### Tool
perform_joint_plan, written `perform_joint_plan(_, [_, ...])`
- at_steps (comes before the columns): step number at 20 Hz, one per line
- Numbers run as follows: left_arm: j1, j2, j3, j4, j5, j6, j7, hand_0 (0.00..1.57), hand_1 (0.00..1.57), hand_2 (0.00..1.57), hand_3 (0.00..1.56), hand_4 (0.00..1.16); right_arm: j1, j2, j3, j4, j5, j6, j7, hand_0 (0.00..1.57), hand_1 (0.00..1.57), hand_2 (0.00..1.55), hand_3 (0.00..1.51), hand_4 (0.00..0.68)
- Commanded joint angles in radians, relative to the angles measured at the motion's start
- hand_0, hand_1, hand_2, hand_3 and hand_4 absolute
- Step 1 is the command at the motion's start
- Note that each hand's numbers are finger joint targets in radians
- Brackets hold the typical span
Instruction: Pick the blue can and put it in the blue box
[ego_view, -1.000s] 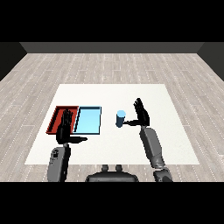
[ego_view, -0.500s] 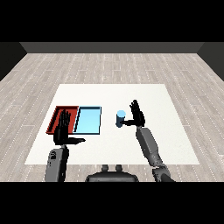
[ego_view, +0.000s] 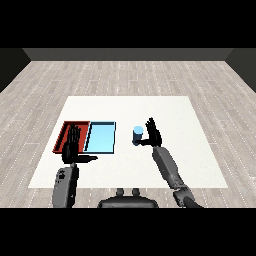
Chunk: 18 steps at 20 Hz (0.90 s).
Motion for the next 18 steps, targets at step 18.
perform_joint_plan(18, [-0.004, -0.029, -0.027, -0.007, -0.006, 0.013, 0.009, 0.0, 0.0, 0.0, 0.0, 0.0, -0.178, 0.001, 0.078, 0.385, -0.147, 0.028, -0.161, 0.0, 0.0, 0.0, 0.0, 0.0])
